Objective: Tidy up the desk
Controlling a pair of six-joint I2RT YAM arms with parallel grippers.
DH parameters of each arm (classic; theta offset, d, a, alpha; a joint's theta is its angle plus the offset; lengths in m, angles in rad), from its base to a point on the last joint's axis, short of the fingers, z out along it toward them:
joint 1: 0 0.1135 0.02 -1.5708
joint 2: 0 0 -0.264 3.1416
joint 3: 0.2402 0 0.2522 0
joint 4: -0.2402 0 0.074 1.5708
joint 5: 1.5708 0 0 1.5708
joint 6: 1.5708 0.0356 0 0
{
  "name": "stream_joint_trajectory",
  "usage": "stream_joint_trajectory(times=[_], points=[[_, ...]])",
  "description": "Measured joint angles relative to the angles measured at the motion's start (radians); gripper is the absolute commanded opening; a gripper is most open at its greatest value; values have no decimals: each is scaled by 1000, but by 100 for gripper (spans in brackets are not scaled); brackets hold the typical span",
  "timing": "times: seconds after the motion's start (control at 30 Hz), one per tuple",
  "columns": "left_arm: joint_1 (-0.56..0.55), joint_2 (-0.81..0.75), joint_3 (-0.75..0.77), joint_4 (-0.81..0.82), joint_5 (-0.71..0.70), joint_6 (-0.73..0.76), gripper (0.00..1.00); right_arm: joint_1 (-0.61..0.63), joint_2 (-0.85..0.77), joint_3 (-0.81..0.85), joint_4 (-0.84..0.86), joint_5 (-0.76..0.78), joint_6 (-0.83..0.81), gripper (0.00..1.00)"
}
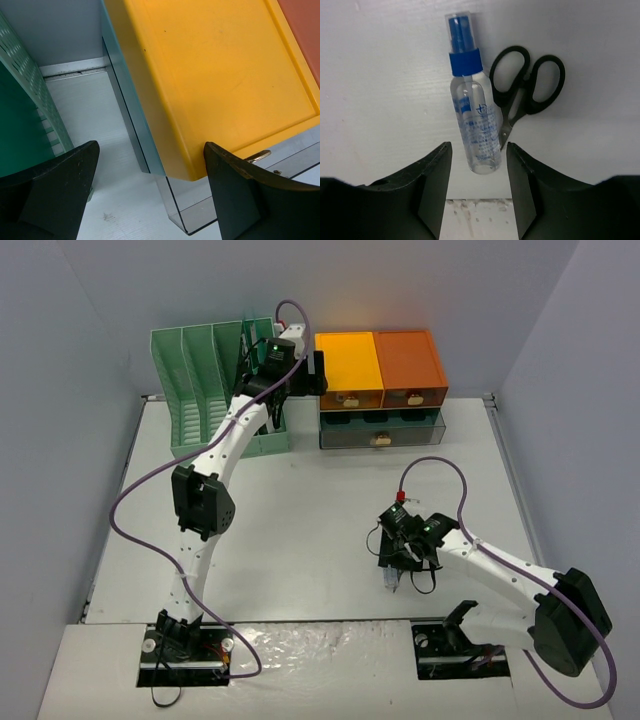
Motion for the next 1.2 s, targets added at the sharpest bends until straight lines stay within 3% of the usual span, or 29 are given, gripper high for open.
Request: stream_joint_trajectory(times=[0.43,0.6,0.67,0.73,0.93,1.07,1.2], points=[[1,-15,-14,-14,-3,1,82,78,80,-62,148,88,72,45],[1,-15,-15,-14,-3,1,82,103,123,-67,172,105,88,39],[1,-15,-16,-14,-2,1,82,108,127,-68,181,115,93,30],[2,-18,-19,-13,-3,1,82,111,131,-68,187,128,100,4],[2,-27,-32,-10,-3,1,82,112,134,-56,190,140,134,0],[3,-30,-34,-11,-3,1,82,111,123,87,156,151,164,0],[4,-31,-36,-11,-3,1,82,109,126,374,217,207,201,0]])
